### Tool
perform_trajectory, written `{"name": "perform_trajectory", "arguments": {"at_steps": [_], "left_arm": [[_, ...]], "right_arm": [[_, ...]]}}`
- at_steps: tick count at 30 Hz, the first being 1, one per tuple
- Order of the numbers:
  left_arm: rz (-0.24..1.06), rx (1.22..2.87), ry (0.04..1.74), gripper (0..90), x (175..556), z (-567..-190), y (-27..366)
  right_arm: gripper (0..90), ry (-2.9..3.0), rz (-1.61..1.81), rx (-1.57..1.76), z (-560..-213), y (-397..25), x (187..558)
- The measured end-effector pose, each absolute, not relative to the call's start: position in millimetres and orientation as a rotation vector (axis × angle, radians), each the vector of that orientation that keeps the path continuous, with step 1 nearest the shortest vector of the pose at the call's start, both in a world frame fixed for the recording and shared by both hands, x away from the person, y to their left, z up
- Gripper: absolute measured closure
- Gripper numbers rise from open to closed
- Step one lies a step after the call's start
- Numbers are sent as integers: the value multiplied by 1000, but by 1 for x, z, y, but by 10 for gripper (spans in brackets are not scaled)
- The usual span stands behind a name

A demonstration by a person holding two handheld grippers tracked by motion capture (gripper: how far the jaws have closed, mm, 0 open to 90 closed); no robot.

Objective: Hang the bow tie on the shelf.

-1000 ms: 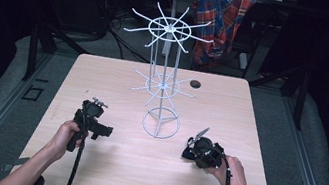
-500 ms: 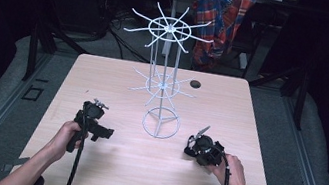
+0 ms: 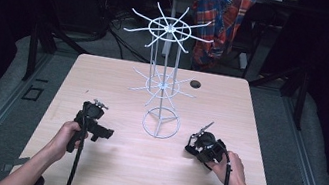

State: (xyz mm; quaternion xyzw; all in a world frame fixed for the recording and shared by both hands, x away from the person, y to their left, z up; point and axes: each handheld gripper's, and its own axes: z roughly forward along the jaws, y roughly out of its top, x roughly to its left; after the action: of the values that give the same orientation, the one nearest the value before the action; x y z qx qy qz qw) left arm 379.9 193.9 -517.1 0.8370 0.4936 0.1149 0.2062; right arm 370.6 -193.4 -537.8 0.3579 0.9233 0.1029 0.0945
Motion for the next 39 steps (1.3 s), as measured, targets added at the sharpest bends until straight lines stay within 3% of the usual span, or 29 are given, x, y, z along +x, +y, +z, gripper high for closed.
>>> {"name": "perform_trajectory", "arguments": {"at_steps": [7, 10, 14, 17, 28, 39], "left_arm": [[303, 2353, 1374, 151, 380, -518, 194], [301, 2351, 1374, 151, 380, -518, 193], [294, 2353, 1367, 151, 380, -518, 193], [293, 2353, 1367, 151, 380, -518, 193], [290, 2350, 1365, 150, 379, -518, 193], [287, 2359, 1363, 151, 380, -518, 193]], "right_arm": [[800, 2725, 352, 1076, -536, -195, 369], [899, 2727, 385, 1068, -531, -195, 367], [891, 2728, 373, 1070, -532, -194, 368], [800, 2734, 376, 1072, -535, -194, 368], [660, 2713, 286, 1000, -539, -188, 365], [735, 2676, 262, 987, -544, -190, 365]]}}
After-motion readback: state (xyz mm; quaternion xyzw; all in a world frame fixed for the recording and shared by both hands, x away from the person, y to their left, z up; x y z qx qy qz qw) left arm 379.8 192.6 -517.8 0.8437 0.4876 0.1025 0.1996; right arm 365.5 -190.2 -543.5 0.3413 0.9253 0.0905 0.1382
